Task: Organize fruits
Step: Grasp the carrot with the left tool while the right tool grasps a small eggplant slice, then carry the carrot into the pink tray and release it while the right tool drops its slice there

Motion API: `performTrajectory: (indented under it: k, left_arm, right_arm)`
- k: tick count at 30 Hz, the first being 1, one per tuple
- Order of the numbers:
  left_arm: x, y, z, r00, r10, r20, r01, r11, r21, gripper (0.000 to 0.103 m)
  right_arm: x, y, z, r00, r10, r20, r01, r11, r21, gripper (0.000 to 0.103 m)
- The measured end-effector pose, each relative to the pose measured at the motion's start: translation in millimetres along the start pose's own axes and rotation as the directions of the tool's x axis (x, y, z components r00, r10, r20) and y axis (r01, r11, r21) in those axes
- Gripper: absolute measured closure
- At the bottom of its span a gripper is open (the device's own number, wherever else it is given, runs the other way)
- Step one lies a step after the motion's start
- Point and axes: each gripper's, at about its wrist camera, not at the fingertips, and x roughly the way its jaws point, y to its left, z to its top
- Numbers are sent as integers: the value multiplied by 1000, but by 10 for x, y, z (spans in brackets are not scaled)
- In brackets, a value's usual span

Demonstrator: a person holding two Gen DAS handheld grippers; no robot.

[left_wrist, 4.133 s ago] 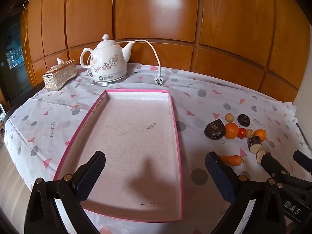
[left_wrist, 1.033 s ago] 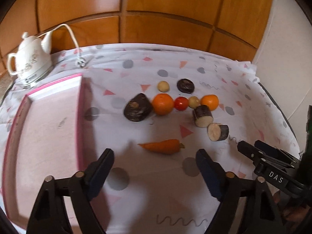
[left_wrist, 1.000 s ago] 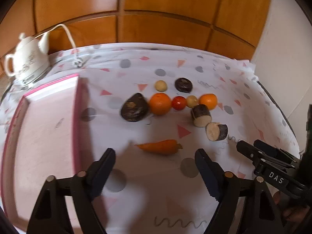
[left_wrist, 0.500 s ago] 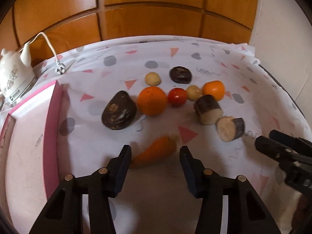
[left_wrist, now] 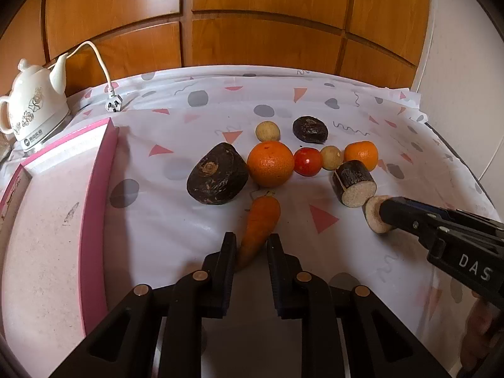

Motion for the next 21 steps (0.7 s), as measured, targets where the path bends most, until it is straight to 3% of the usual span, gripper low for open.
performTrajectory:
  k: [9,21]
  left_arm:
    - [-83,62,-17,998,-55,-29,53,997,-62,89]
    - [-279,35,-89,999,-32,-6,32,997,-74,90]
  right_arm:
    - [-103,19,-105,1000,29,-12,-29,1000,-9,80]
    - [-103,38,-113,1000,11,-5,-11,1000,-13,80]
